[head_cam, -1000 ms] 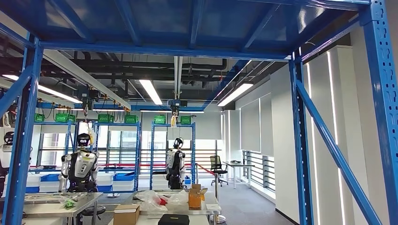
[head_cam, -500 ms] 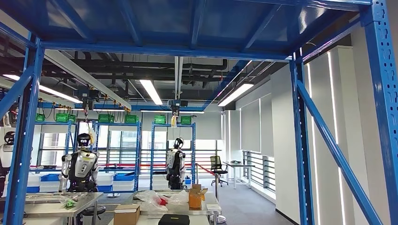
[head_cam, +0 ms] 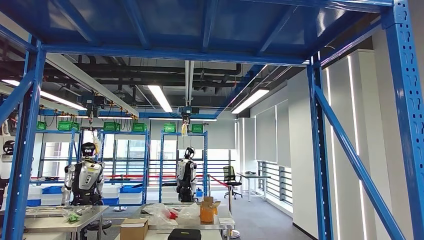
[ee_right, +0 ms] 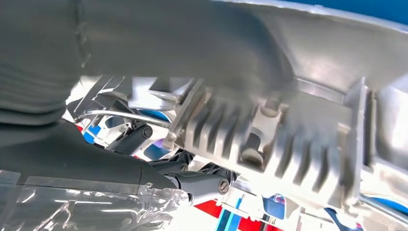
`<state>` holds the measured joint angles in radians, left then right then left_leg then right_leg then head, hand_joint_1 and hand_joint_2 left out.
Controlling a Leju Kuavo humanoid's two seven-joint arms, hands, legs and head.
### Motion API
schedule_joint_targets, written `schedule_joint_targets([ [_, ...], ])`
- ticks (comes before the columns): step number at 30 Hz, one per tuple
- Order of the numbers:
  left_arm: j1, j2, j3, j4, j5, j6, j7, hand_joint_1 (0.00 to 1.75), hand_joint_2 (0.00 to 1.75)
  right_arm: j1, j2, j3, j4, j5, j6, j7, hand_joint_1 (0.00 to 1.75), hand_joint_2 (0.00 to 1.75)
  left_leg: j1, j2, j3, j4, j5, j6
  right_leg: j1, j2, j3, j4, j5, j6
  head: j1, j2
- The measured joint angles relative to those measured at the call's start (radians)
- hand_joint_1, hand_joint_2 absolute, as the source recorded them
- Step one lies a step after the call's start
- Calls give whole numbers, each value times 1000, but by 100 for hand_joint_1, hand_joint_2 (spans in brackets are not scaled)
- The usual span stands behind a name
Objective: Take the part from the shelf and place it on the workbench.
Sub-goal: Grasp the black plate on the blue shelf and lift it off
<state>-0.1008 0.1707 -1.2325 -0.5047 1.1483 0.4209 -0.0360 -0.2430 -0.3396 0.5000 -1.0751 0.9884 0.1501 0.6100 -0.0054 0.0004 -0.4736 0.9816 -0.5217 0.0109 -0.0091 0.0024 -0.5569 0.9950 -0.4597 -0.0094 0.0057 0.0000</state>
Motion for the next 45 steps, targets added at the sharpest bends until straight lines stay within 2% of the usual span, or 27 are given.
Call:
schedule_joint_targets([
  [13, 6, -2, 0, 2, 18, -9, -18, 0, 0, 0, -1, 31, -40, -37, -103, 0, 175, 175, 1, 0, -1, 0, 0, 0, 1, 0, -2, 0, 0, -1, 0, 0],
  [34, 9, -11, 0, 14, 22, -19, -25, 0, 0, -1, -5, 74, -69, -34, -131, 0, 175, 175, 2, 0, -2, -1, 0, 0, 1, 0, -3, 0, 0, -1, 0, 0],
  [45, 9, -19, 0, 23, 22, -23, -25, 0, 0, -1, -12, 78, -71, -75, -151, 0, 175, 175, 2, 0, -3, -1, 0, 0, 1, 0, -3, 0, 0, -1, 0, 0],
])
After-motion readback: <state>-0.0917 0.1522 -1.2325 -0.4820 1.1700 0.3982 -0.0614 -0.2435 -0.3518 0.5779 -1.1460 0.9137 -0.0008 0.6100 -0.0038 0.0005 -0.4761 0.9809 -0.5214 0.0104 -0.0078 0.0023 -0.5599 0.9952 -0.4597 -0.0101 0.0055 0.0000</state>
